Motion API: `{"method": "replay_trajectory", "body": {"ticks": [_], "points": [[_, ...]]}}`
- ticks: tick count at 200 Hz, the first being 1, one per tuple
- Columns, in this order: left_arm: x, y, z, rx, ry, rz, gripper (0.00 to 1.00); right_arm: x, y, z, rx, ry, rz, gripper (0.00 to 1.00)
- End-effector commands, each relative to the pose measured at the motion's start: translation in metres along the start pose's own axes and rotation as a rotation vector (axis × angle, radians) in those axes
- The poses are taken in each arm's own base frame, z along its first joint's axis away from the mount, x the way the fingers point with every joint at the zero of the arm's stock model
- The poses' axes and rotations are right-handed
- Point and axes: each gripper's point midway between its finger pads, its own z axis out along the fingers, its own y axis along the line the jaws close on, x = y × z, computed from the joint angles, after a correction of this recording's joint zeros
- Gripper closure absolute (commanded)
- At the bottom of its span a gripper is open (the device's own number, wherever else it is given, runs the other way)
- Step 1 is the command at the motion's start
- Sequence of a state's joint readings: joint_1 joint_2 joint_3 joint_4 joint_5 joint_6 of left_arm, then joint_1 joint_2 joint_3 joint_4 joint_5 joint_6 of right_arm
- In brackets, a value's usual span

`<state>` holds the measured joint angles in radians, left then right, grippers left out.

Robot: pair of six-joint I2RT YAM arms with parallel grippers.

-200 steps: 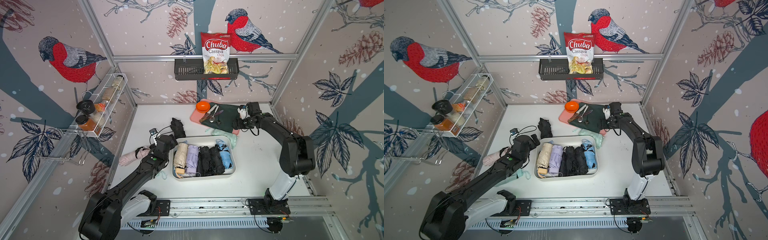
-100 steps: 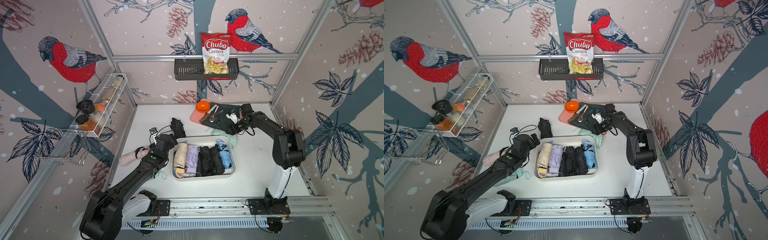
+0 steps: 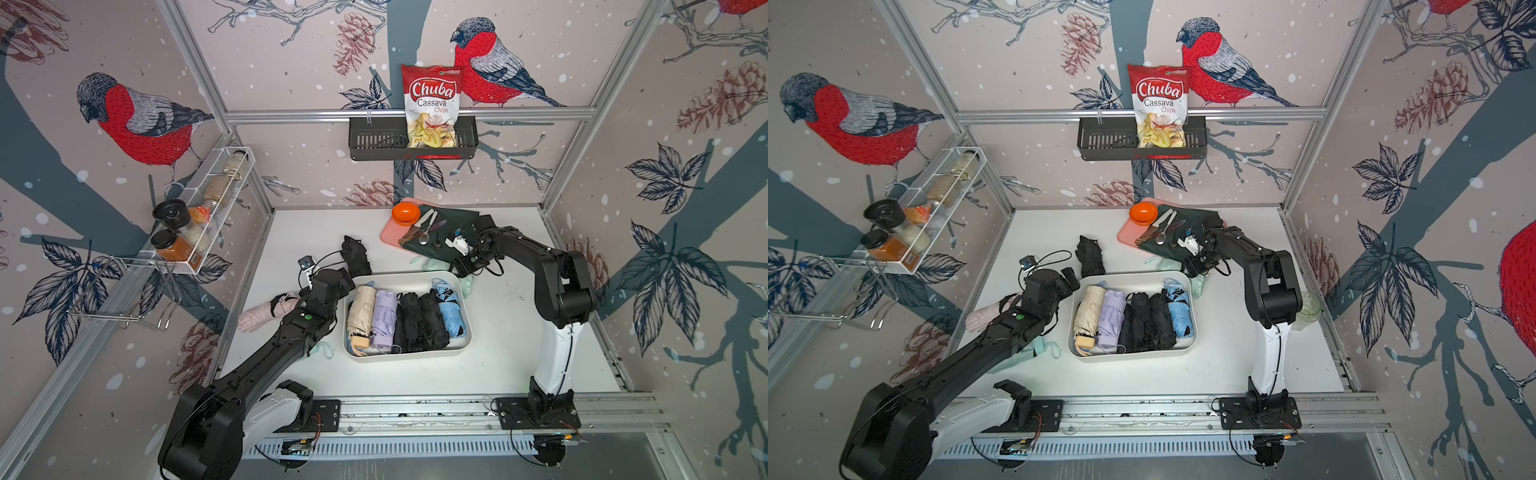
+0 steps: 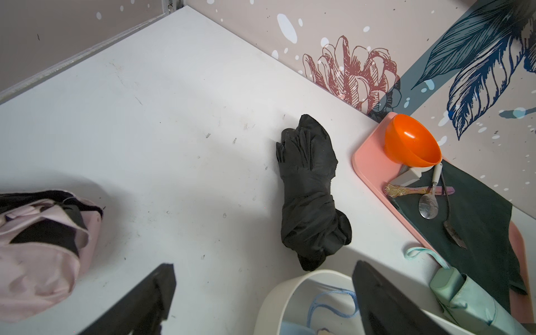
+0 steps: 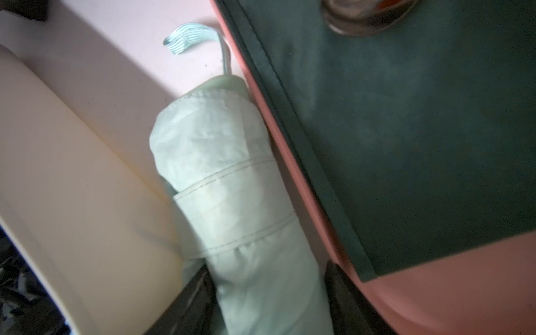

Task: Put the umbrella into the storage box
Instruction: Pick up the umbrella from the center of the board.

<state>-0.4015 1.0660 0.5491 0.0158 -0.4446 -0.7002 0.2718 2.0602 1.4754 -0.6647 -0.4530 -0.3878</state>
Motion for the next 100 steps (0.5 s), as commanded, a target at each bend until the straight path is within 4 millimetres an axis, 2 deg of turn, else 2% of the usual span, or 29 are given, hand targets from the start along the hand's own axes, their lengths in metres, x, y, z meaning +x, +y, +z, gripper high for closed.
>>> {"method": "replay_trajectory", "body": {"ticks": [1, 58, 100], "points": [[-0.008, -0.004, -0.001, 0.018, -0.027, -0.020, 0.01, 0.018, -0.007, 0.008, 0.035, 0.077, 0.018, 0.54], [-0.010, -0.004, -0.002, 0.022, -0.031, -0.032, 0.01, 0.006, -0.002, -0.005, 0.055, 0.049, -0.017, 0.80], [-0.011, -0.003, -0.002, 0.017, -0.035, -0.036, 0.01, -0.014, 0.009, -0.031, 0.089, -0.025, -0.055, 0.90]]}}
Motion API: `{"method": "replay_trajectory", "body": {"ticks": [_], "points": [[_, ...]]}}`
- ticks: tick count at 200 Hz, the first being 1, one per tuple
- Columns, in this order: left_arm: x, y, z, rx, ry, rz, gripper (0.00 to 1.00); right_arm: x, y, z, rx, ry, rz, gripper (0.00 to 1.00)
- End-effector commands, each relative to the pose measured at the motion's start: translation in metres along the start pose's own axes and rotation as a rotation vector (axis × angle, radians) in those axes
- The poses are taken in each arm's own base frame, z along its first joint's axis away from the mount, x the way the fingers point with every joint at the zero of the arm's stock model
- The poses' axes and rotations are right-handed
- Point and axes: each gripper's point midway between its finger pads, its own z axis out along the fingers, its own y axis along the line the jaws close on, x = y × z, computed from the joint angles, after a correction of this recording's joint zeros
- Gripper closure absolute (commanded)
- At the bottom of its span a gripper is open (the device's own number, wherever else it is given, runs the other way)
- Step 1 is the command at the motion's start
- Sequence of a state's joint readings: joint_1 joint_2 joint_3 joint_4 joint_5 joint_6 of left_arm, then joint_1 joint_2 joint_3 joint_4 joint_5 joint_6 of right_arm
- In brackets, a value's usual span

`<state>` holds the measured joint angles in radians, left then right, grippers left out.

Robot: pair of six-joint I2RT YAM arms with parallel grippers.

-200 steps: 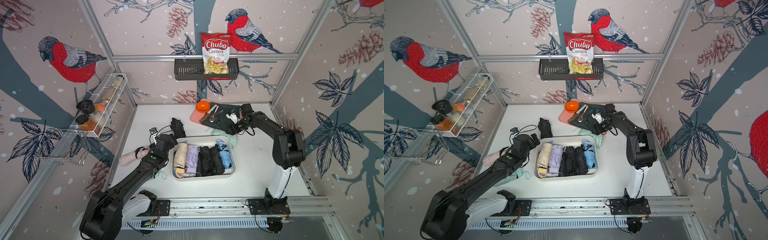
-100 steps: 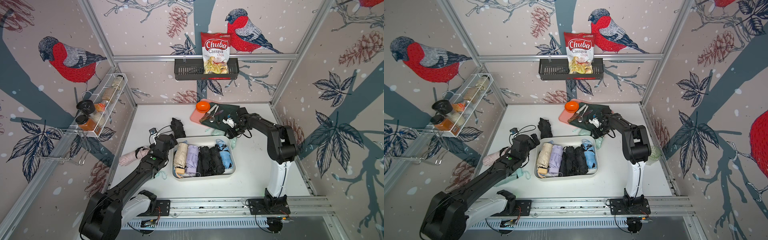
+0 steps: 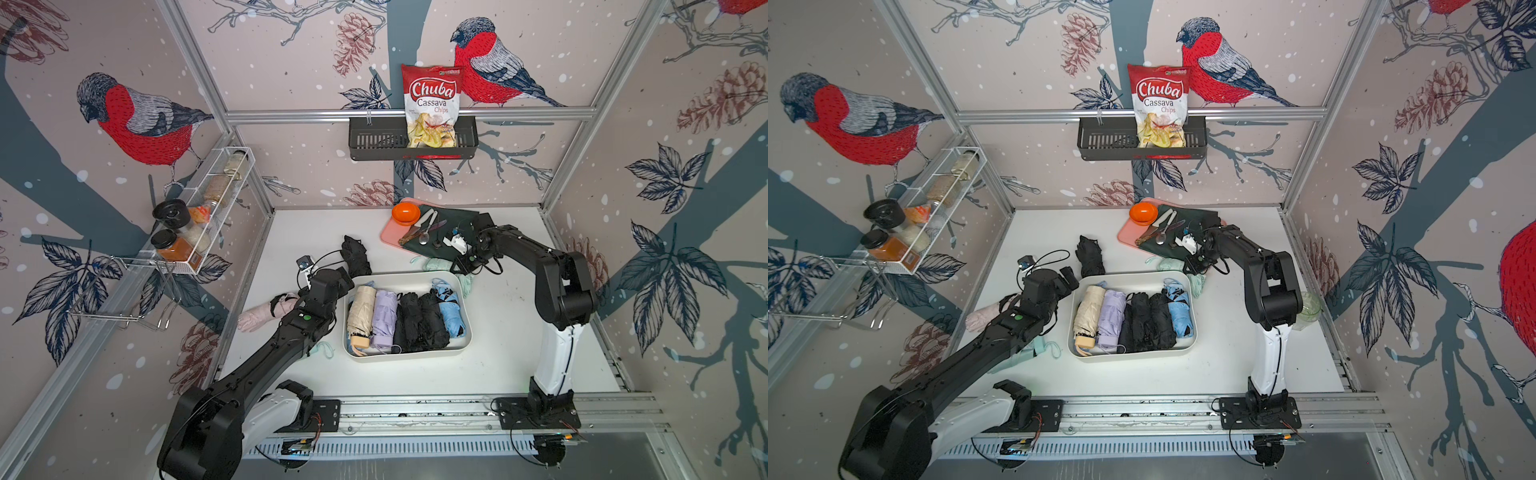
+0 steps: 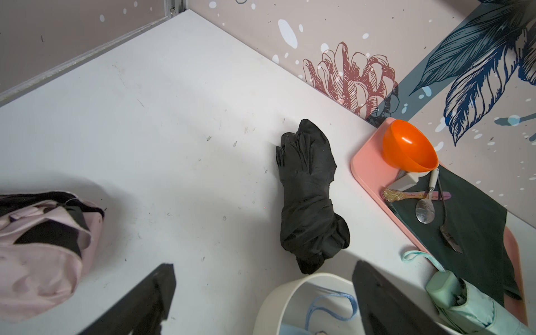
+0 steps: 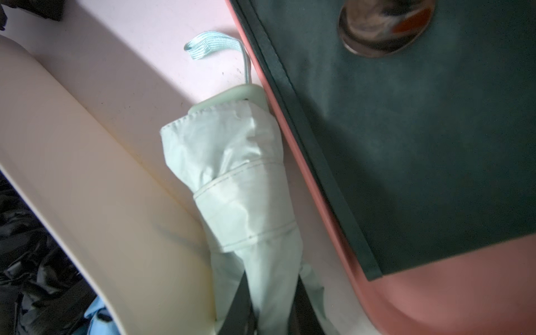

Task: Put the umbrella into the storage box
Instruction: Pick up the umbrella from the center of the board, then place the umbrella in the storage box.

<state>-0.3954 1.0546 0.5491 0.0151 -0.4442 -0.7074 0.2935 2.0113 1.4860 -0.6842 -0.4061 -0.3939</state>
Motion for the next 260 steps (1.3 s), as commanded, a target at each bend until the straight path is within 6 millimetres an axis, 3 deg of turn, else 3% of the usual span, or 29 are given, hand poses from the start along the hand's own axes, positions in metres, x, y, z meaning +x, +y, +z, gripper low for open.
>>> {"method": "replay_trajectory", "body": {"ticks": [1, 68, 95, 117, 150, 189, 227, 260], "points": [[-0.007, -0.004, -0.001, 0.015, -0.026, -0.021, 0.01, -0.006, 0.001, -0.017, 0.042, -0.017, -0.013, 0.90], [-0.007, -0.003, -0.001, 0.012, -0.026, -0.025, 0.01, -0.056, -0.001, -0.092, 0.238, -0.252, 0.049, 0.96], [-0.006, -0.002, -0.001, 0.013, -0.027, -0.029, 0.01, -0.069, -0.007, -0.125, 0.372, -0.347, 0.220, 0.97], [-0.007, -0.003, -0.002, 0.016, -0.028, -0.030, 0.01, -0.065, -0.005, -0.144, 0.417, -0.416, 0.435, 0.97], [-0.007, -0.002, -0.003, 0.020, -0.031, -0.027, 0.01, -0.063, 0.055, -0.150, 0.326, -0.542, 0.522, 0.96], [-0.007, -0.001, -0.005, 0.028, -0.041, -0.030, 0.01, -0.054, 0.134, -0.140, 0.168, -0.612, 0.564, 0.95], [-0.006, 0.002, -0.005, 0.023, -0.046, -0.031, 0.01, -0.032, 0.181, -0.123, 0.076, -0.607, 0.646, 0.93], [-0.004, 0.001, -0.005, 0.030, -0.041, -0.030, 0.01, -0.016, 0.217, -0.095, -0.020, -0.540, 0.666, 0.92]]}}
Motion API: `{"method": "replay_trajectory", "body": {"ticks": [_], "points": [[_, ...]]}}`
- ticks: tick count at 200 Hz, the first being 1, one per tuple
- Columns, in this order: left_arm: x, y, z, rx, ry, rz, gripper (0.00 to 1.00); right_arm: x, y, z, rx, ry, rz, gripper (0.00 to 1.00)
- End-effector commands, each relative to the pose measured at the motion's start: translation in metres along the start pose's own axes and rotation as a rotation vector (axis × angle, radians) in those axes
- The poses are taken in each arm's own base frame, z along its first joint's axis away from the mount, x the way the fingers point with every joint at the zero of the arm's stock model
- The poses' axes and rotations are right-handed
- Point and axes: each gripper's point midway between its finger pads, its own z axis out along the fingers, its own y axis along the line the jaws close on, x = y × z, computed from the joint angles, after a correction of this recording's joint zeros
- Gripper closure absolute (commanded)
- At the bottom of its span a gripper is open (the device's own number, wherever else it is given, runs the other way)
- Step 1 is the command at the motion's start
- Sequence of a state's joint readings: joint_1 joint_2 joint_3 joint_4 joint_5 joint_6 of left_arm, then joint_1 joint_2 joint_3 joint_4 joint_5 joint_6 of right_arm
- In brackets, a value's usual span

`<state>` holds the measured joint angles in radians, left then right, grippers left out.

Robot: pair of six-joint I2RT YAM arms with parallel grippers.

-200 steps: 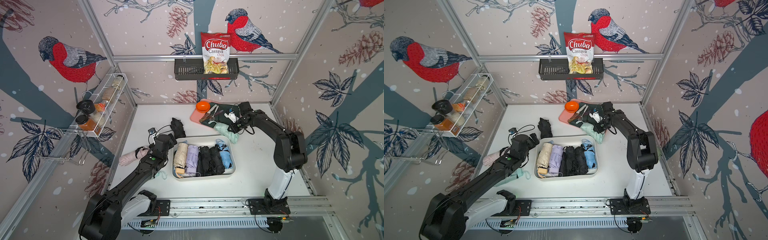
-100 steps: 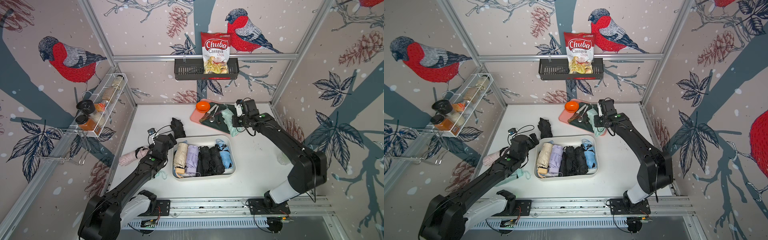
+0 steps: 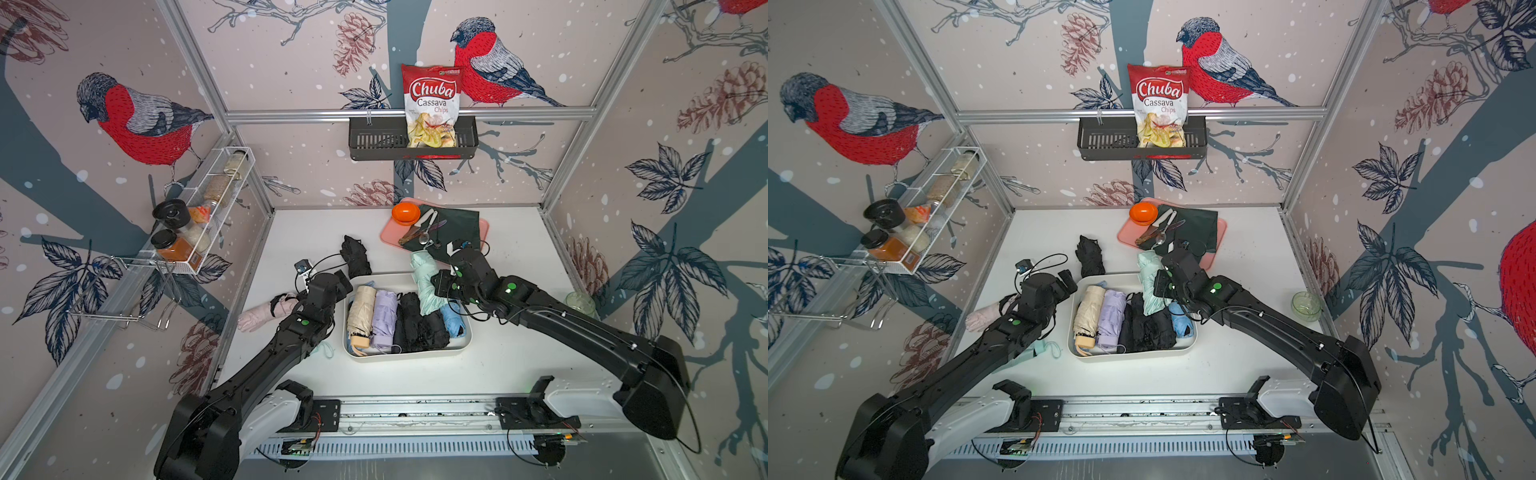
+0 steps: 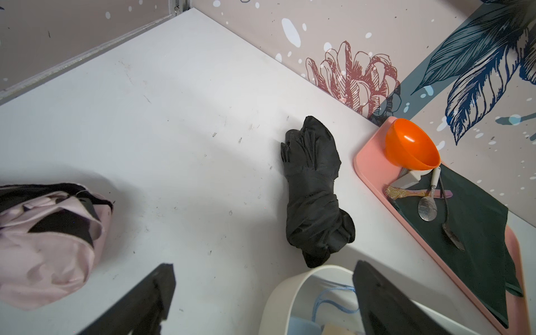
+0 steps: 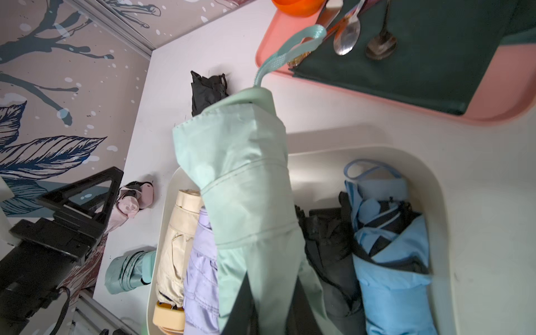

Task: Put the umbrella into the storage box
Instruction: Place the umbrella in the storage box.

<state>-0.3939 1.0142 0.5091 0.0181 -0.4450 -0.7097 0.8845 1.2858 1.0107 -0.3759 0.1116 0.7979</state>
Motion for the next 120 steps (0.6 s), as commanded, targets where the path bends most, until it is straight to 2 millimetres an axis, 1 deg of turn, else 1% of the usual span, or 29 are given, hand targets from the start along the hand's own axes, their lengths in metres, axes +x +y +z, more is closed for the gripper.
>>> {"method": "replay_trajectory", "body": {"ticks": [1, 18, 23, 37, 67, 95, 120], "points": [[-0.009, -0.006, -0.001, 0.030, -0.037, -0.026, 0.01, 0.006, 0.026, 0.003, -0.087, -0.019, 0.103, 0.92], [-0.009, -0.007, -0.001, 0.035, -0.038, -0.028, 0.01, 0.026, 0.034, 0.012, -0.094, 0.042, 0.099, 0.92], [-0.009, -0.007, -0.001, 0.037, -0.038, -0.029, 0.01, 0.029, 0.036, 0.013, -0.098, 0.053, 0.097, 0.92], [-0.007, -0.008, 0.000, 0.043, -0.033, -0.030, 0.01, 0.038, 0.036, 0.016, -0.077, 0.080, 0.094, 0.92], [-0.003, -0.008, -0.001, 0.059, -0.025, -0.036, 0.01, 0.052, 0.030, 0.021, -0.055, 0.117, 0.123, 0.91], [0.001, -0.007, 0.000, 0.063, -0.015, -0.034, 0.01, 0.068, 0.026, 0.031, -0.037, 0.161, 0.143, 0.90], [0.000, -0.008, -0.001, 0.069, -0.014, -0.032, 0.01, 0.079, 0.020, 0.039, -0.002, 0.189, 0.150, 0.87]]}}
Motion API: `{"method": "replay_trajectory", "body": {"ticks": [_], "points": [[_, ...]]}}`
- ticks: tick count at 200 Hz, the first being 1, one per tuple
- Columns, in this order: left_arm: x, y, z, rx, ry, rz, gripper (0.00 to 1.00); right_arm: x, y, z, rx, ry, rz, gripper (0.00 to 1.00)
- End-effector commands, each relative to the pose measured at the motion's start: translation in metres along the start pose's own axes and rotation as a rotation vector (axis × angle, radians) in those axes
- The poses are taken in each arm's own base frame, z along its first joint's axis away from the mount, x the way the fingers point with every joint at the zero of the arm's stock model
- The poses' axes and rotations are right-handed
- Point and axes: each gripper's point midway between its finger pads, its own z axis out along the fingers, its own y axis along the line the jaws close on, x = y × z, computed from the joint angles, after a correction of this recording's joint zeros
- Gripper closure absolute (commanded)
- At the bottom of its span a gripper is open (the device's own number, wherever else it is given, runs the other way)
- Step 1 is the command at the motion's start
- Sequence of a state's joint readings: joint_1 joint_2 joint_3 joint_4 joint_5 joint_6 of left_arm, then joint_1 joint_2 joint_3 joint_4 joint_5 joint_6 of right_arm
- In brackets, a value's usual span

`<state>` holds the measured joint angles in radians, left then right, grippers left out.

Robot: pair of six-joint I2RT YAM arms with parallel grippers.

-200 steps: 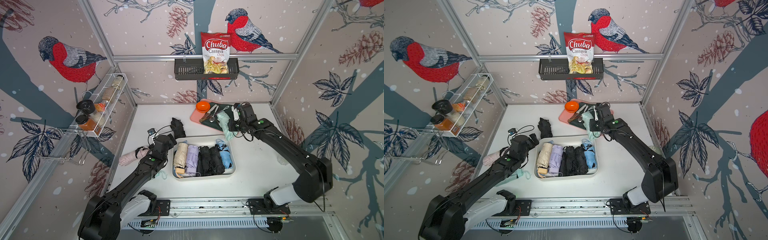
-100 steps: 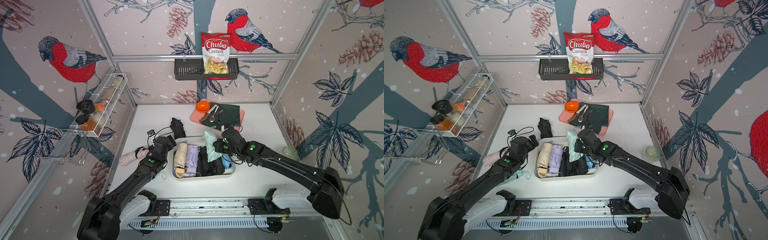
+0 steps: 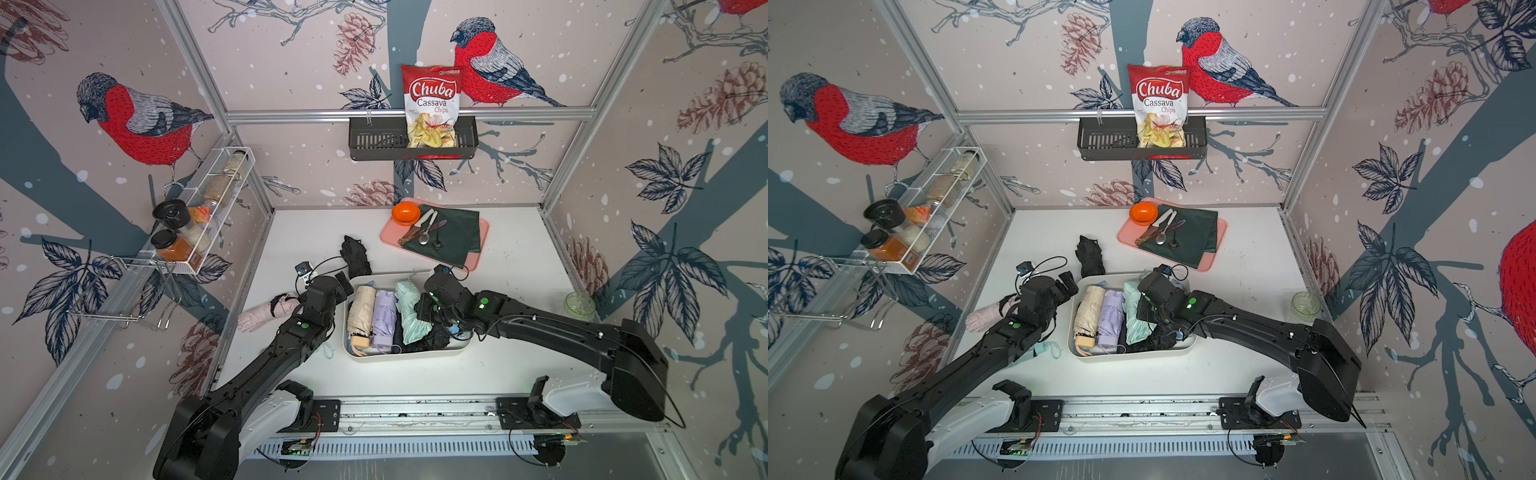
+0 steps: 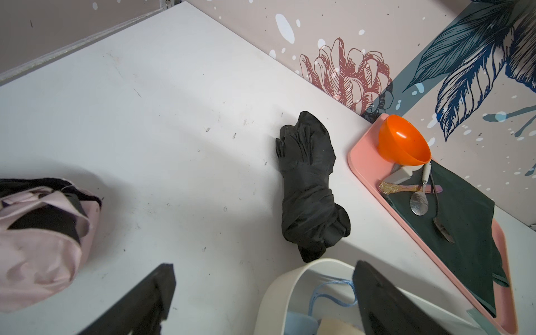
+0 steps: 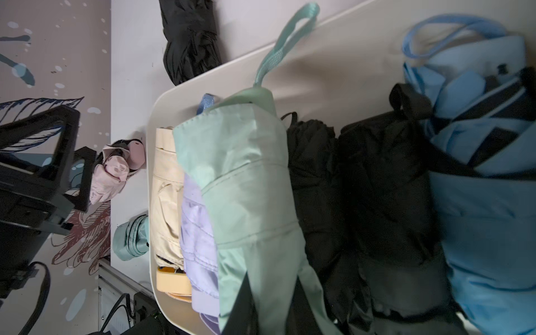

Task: Put the umbrella into the storage box
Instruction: Place the umbrella in the storage box.

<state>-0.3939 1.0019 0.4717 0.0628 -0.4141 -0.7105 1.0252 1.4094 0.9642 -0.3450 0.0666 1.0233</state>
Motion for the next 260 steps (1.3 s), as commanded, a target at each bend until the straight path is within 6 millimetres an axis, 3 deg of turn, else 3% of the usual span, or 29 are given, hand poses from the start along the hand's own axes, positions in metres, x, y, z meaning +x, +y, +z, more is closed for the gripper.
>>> {"method": "replay_trajectory", "body": {"ticks": [1, 56, 81, 128, 207, 224, 260], "points": [[-0.007, -0.007, -0.001, 0.035, -0.022, -0.023, 0.01, 0.001, 0.005, 0.007, -0.019, -0.001, 0.038, 0.86], [-0.006, -0.007, 0.000, 0.036, -0.022, -0.024, 0.01, 0.011, -0.002, 0.014, 0.029, 0.049, 0.025, 0.56], [-0.006, -0.007, 0.000, 0.036, -0.022, -0.025, 0.01, 0.014, 0.004, 0.011, 0.006, 0.065, -0.002, 0.56], [-0.007, -0.005, -0.001, 0.023, -0.025, -0.027, 0.01, 0.029, 0.006, 0.016, -0.009, 0.130, -0.038, 0.69], [-0.007, 0.000, -0.004, -0.003, -0.020, -0.029, 0.01, 0.068, -0.024, 0.046, 0.101, 0.281, -0.084, 0.74], [-0.006, 0.003, -0.004, -0.017, -0.013, -0.026, 0.01, 0.068, -0.024, 0.046, 0.119, 0.279, -0.098, 0.74], [-0.006, 0.012, -0.009, -0.065, 0.006, -0.011, 0.01, 0.051, -0.022, 0.032, 0.166, 0.218, -0.128, 0.62]]}}
